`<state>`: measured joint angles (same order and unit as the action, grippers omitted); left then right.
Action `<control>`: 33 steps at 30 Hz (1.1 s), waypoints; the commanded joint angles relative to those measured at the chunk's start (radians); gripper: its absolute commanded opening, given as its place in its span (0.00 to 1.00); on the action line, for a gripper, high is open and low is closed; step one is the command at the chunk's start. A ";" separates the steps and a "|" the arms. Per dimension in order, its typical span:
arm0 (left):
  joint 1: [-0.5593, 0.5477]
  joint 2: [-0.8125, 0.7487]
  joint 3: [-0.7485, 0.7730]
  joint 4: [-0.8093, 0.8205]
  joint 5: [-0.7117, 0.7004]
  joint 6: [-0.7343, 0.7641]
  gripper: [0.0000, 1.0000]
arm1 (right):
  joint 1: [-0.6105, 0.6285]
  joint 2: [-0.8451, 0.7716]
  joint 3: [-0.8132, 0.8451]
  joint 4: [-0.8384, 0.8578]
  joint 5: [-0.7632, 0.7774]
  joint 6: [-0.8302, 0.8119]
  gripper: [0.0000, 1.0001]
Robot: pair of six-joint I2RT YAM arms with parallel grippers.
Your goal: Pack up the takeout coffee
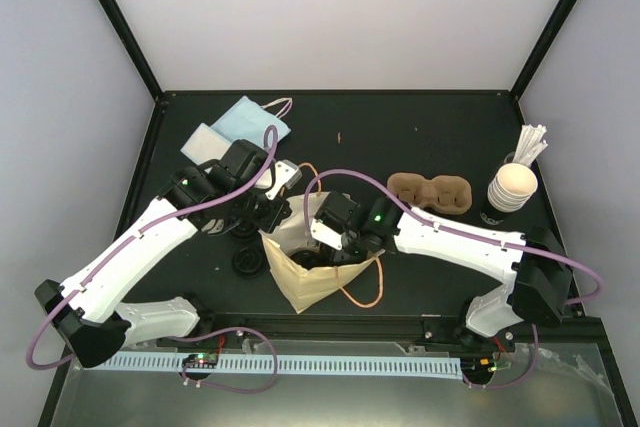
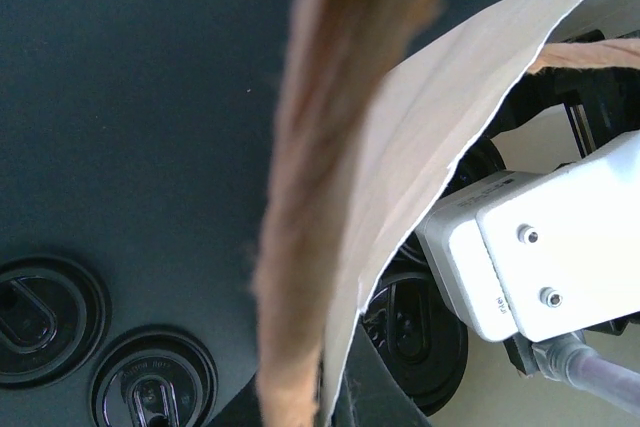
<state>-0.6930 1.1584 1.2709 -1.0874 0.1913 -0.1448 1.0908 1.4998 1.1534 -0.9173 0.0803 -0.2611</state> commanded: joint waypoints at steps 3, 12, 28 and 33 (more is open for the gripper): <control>0.007 -0.008 -0.004 0.014 0.004 0.003 0.02 | 0.028 0.183 -0.136 -0.248 0.044 -0.040 0.56; 0.007 -0.015 -0.012 0.014 -0.002 0.004 0.02 | 0.030 0.111 -0.136 -0.229 0.037 -0.041 0.56; 0.006 -0.005 0.011 0.002 0.021 0.007 0.02 | 0.031 -0.026 0.040 -0.271 0.066 -0.027 1.00; 0.006 -0.005 0.016 0.003 0.024 0.007 0.02 | 0.030 -0.074 0.104 -0.299 0.072 -0.032 1.00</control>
<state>-0.6945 1.1587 1.2617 -1.0828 0.2314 -0.1440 1.1225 1.4815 1.2118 -1.0771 0.1326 -0.2852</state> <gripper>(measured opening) 0.035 0.999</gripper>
